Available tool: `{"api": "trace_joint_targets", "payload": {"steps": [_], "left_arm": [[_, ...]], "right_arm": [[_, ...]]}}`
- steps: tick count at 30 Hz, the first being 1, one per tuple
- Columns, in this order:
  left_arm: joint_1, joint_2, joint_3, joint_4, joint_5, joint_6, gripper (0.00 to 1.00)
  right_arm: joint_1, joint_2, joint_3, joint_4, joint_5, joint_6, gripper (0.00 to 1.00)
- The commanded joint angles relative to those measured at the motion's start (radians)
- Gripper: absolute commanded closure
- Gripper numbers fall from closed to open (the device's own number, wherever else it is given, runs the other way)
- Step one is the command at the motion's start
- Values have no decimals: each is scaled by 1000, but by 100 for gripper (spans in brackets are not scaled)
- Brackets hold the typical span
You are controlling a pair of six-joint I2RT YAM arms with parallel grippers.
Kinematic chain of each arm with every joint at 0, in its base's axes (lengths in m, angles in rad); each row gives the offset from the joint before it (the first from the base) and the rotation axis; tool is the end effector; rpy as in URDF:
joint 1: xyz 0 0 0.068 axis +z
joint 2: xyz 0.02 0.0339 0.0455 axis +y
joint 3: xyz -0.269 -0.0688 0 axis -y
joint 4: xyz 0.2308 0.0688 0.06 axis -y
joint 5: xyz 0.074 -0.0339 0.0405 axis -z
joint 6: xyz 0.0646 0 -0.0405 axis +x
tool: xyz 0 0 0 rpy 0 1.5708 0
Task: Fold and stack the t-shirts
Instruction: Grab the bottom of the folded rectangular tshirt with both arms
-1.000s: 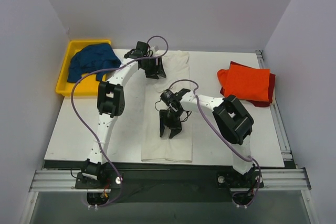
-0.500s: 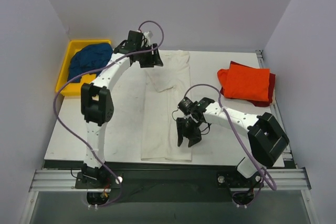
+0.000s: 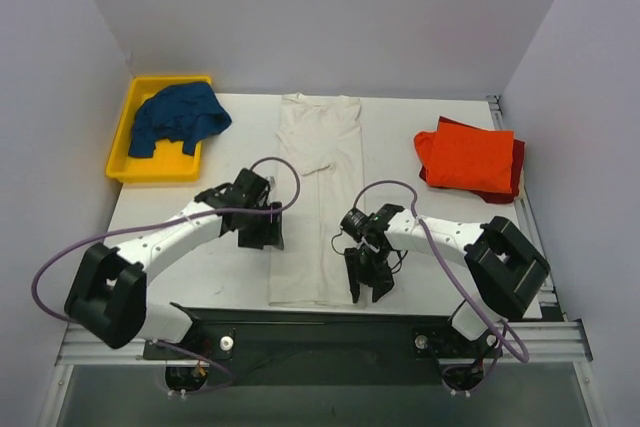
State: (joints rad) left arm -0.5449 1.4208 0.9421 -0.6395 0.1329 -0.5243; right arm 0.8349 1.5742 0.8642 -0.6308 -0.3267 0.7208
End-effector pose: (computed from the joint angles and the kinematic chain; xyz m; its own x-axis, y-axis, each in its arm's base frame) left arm 0.2287 -0.1486 0.2023 -0.9478 -0.0058 -0.3189 0.1026 0.9411 -0.3221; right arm 0.1631 0.2110 0.1459 -0.9868 -0.1584 0.0350 -0.1330 0.9132 0.3852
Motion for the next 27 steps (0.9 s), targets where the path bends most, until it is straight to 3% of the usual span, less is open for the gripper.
{"api": "trace_joint_targets", "payload": {"steps": [1, 13, 27], "left_arm": [[-56, -170, -102, -25, -75, -124, 34], [-173, -322, -333, -37, -41, -332, 34], [-178, -338, -477, 121, 60, -393, 33]], "right_arm": [[18, -36, -63, -32, 25, 8, 53], [23, -25, -102, 49, 29, -7, 68], [21, -40, -73, 51, -11, -20, 67]]}}
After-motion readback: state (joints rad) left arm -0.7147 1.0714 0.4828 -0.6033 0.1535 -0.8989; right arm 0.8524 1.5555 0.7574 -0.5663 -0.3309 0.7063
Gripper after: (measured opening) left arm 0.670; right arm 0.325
